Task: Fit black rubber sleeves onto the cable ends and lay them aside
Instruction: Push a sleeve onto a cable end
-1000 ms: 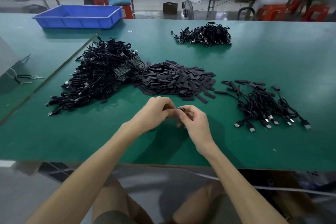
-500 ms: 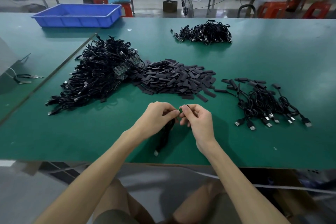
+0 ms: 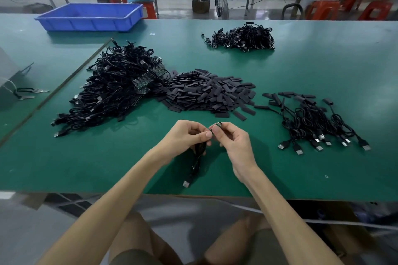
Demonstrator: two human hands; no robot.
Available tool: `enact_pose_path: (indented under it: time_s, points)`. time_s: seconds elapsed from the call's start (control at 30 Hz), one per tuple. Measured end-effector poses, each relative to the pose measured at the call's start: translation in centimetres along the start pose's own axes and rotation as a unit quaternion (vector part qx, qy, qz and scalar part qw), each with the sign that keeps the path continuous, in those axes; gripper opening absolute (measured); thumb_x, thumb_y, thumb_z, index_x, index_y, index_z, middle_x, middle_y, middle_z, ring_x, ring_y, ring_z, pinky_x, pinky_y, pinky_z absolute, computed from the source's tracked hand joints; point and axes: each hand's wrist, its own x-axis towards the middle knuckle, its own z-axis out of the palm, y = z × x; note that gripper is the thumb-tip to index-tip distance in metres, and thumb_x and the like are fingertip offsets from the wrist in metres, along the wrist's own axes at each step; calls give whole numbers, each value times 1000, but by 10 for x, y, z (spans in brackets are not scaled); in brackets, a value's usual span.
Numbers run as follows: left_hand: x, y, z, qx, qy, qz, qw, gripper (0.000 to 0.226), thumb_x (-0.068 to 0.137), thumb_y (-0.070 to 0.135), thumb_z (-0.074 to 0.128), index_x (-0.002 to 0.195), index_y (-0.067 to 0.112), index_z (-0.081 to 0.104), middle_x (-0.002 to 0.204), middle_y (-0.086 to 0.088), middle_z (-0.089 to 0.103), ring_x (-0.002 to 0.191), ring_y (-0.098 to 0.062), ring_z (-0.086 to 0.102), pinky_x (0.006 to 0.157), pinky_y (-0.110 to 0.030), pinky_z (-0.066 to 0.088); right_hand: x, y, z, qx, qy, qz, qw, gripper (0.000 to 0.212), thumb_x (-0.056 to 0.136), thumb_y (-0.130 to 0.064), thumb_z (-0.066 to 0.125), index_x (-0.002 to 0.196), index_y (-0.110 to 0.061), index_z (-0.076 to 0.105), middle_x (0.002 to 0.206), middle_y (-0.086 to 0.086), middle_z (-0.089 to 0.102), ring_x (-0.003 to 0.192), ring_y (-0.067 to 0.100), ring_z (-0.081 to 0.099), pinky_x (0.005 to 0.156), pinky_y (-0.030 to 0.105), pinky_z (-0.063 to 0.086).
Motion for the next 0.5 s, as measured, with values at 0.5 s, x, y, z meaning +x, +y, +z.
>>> enact_pose_path:
  time_s: [0.5]
  points:
    - [85,12,-55,409,254,68,874,11,99,15,58,103,16,68,105,0,62,96,-24,60,83,-40,51,1,-4,2,28,36,-19,999,23,112,-13,41,100,-4,60,101,8,79,95,25,76,95,36,54]
